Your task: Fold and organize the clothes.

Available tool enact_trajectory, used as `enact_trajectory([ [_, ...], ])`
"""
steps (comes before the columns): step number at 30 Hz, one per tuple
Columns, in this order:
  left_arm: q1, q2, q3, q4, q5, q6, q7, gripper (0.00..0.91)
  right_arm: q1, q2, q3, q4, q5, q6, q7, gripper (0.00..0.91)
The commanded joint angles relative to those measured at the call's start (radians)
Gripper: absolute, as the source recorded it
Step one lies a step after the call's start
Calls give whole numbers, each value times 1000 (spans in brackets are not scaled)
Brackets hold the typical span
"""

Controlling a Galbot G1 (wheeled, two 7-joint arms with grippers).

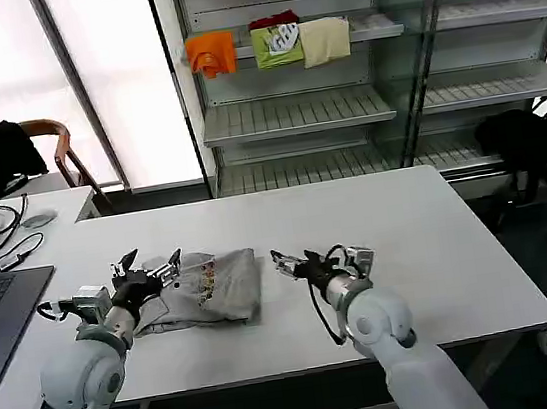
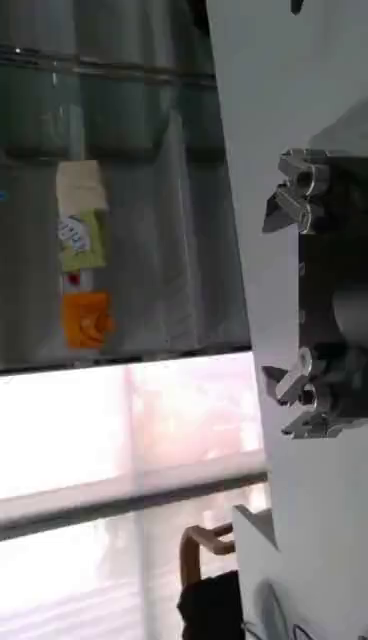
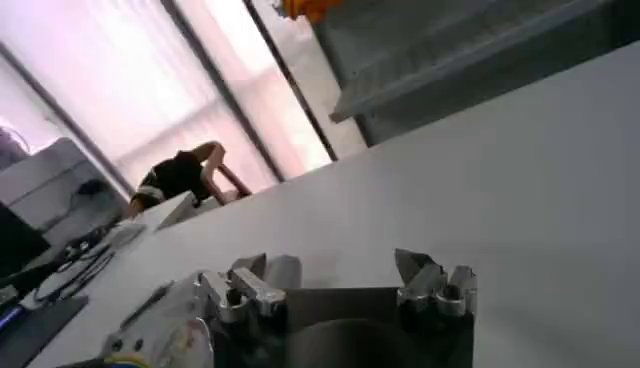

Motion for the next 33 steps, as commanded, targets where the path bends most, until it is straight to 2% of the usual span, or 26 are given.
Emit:
enact_trajectory([
  [1, 13, 13, -42, 4, 7, 0, -11, 907, 117, 92, -109, -144, 53, -1, 10, 907],
  [13, 20, 15, -78, 24, 7, -1, -17, 907, 113, 156, -121, -235, 21, 0, 20, 907],
  [23, 36, 5, -76, 24, 7, -1, -13, 907, 115, 172, -108, -282, 6, 2, 32, 897],
  [25, 37, 2, -75, 25, 7, -1, -14, 907, 112, 173, -108, -290, 1, 2, 32, 655],
  [26, 37, 2, -75, 25, 7, -1, -14, 907, 111, 173, -109, -292, 1, 2, 33, 564],
  [28, 38, 0, -73, 24, 7, -1, -15, 907, 104, 173, -110, -291, -8, 5, 33, 0],
  [33, 41, 1, -72, 23, 7, -1, -16, 907, 93, 158, -114, -271, -12, 10, 35, 0],
])
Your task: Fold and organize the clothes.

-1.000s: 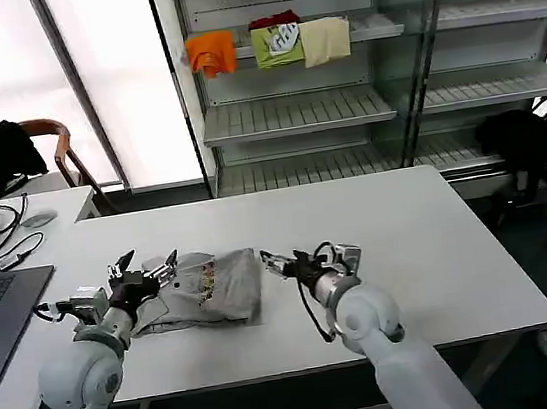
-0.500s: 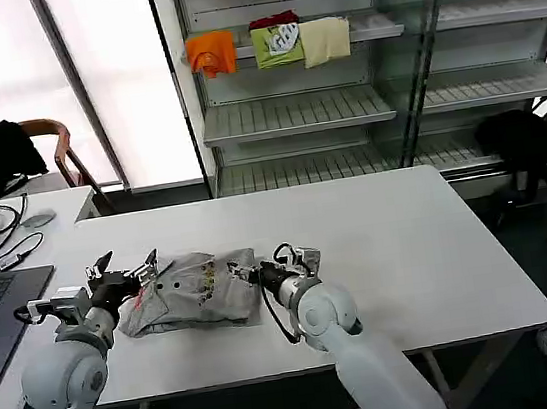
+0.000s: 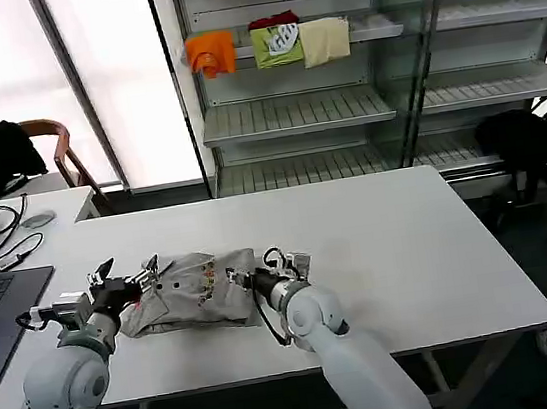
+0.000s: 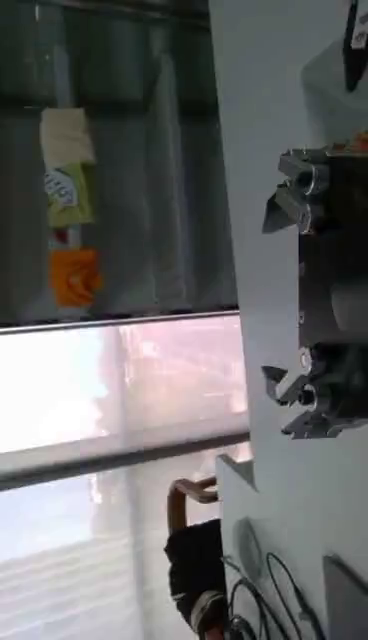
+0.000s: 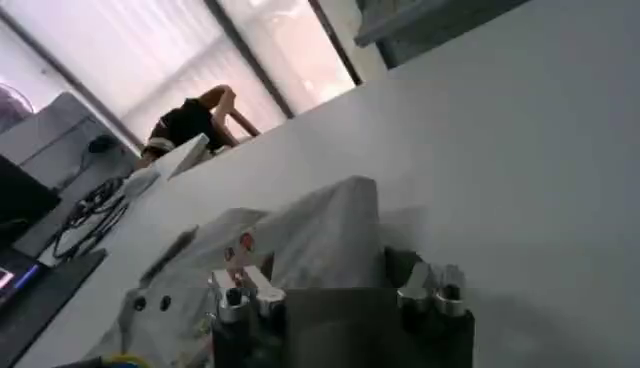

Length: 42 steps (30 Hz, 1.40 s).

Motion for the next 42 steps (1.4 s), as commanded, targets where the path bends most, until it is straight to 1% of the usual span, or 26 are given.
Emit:
enact_trajectory([
  [1, 3, 1, -3, 0, 1, 0, -1, 907, -6, -7, -10, -7, -8, 1, 2, 0],
  [6, 4, -2, 1, 3, 1, 0, -1, 907, -10, -32, -15, 15, -7, 1, -9, 0],
  [15, 0, -10, 9, 7, 8, 0, -3, 907, -3, -91, -17, 71, 3, -8, -5, 0],
  [21, 3, -12, 9, 2, 10, 0, -3, 907, 29, -219, -24, 126, 35, -10, -20, 0],
  [23, 2, -14, 12, 3, 11, 0, -4, 907, 41, -282, -20, 132, 52, -11, -32, 0],
  [25, -1, -17, 17, 2, 13, 0, -5, 907, 42, -315, -18, 135, 57, -11, -36, 0],
  [26, -2, -18, 20, 1, 13, 0, -6, 907, 41, -354, -13, 139, 59, -10, -49, 0],
  [31, -7, -28, 28, 0, 17, 1, -10, 907, 33, -430, 13, 144, 63, -10, -66, 0],
  [32, -7, -29, 30, -2, 18, 1, -10, 907, 32, -457, 22, 141, 63, -9, -74, 0],
  [35, -5, -38, 35, -6, 23, 1, -11, 907, 30, -495, 46, 124, 52, -9, -87, 0],
  [39, 5, -47, 36, -16, 28, 1, -12, 907, 44, -533, 71, 85, 3, -8, -107, 0],
  [42, 7, -52, 37, -20, 28, 1, -12, 907, 55, -549, 85, 68, -18, -8, -115, 0],
])
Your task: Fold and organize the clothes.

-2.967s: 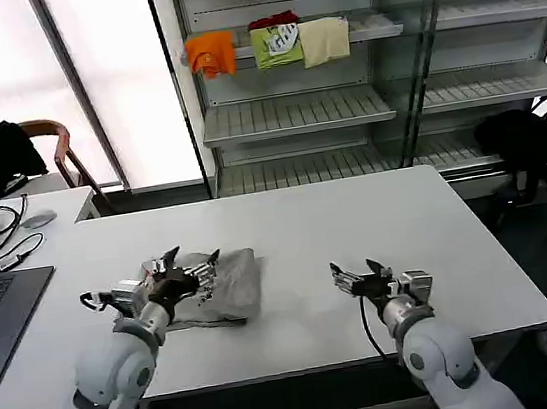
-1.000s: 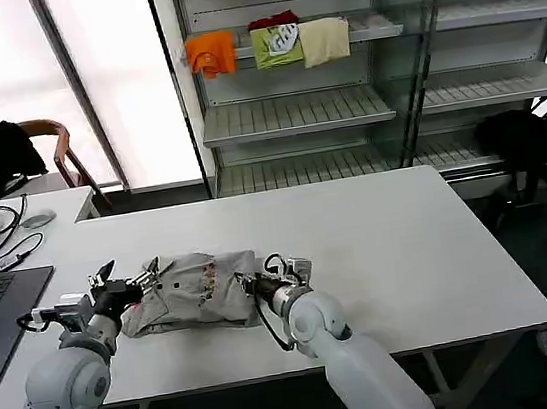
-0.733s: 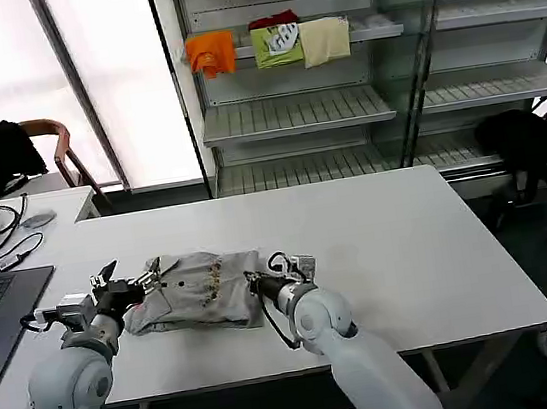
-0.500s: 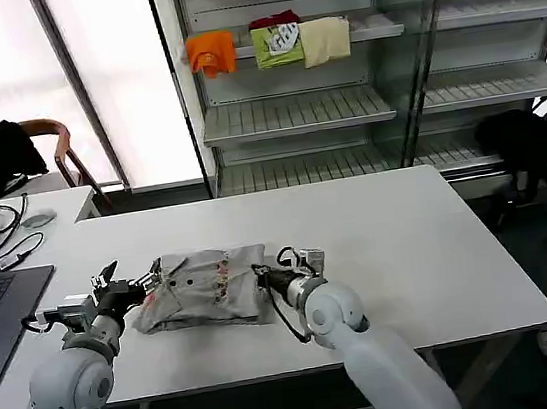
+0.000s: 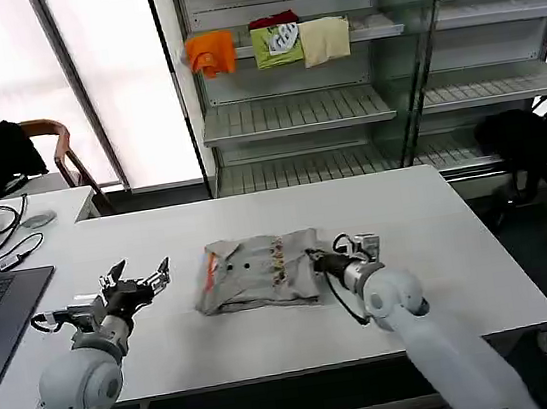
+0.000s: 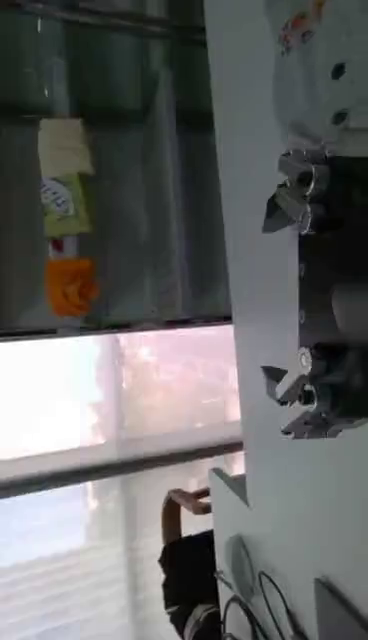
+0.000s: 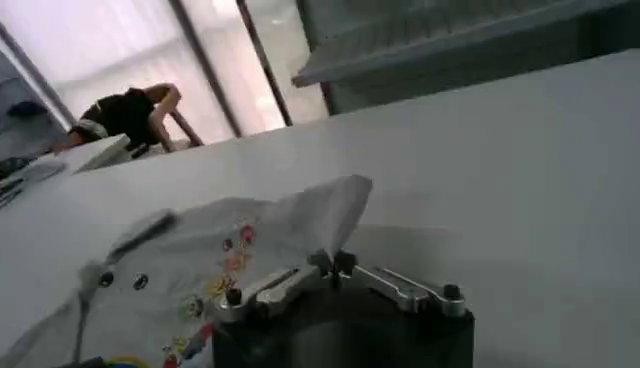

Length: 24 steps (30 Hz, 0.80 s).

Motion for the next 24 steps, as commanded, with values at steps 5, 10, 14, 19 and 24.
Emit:
enact_trajectory([
  [5, 9, -18, 2, -15, 1, 1, -1, 907, 34, -152, 61, -67, -142, 1, -54, 715],
  [10, 10, -25, 3, -12, 3, 1, 0, 907, -11, -151, 97, -12, -267, 2, -80, 907],
  [14, 7, -38, 8, -5, 7, 1, 0, 907, -47, -128, 154, 71, -407, 26, -82, 907],
  [19, 12, -54, 13, -1, 16, 0, 5, 907, -96, -72, 179, 187, -488, 58, -66, 907],
  [24, 14, -54, 9, -2, 14, 0, 9, 907, -151, -10, 124, 257, -554, 85, -63, 907],
])
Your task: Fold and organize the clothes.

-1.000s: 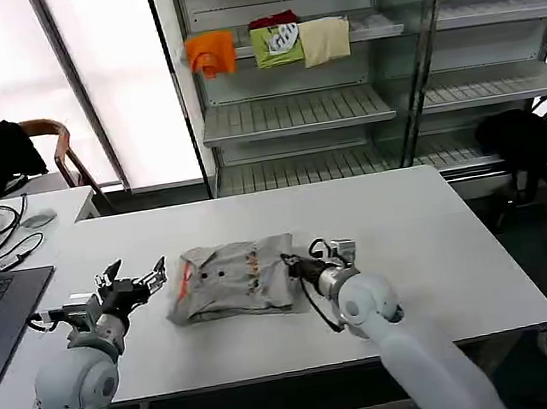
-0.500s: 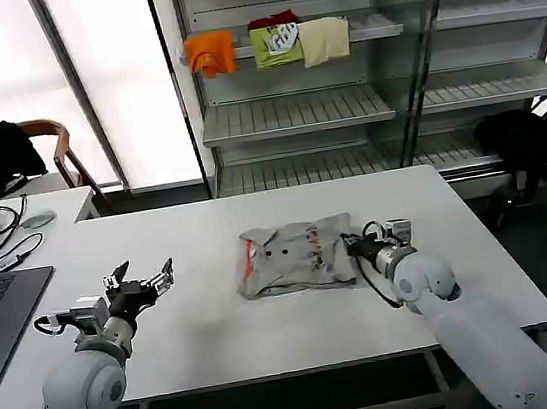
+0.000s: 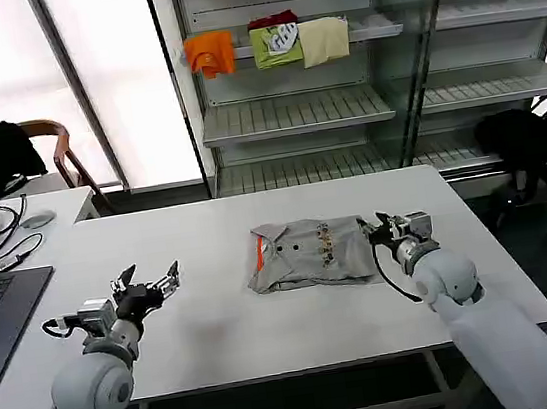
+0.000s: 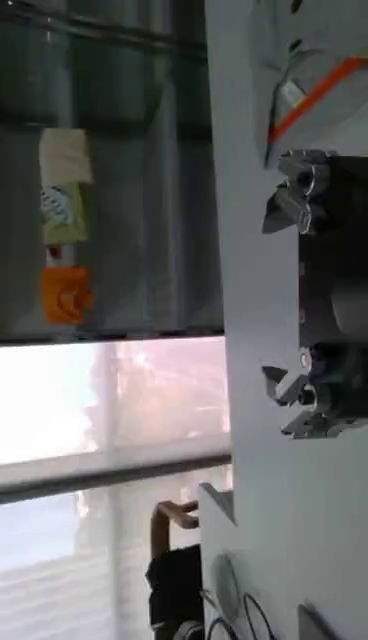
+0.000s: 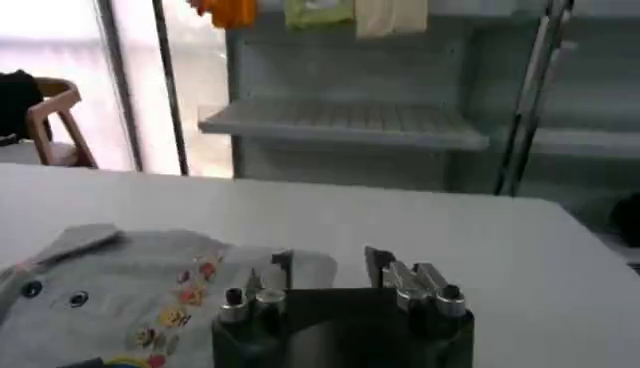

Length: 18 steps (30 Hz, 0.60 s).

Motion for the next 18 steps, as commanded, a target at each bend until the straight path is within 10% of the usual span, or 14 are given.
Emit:
enact_trajectory([
  [1, 1, -2, -3, -2, 2, 0, 4, 907, -101, 94, -21, 175, -244, 52, 0, 907],
  [18, 23, -11, -12, -14, 16, -1, 19, 907, -237, 204, -96, 161, -283, 71, 101, 907],
])
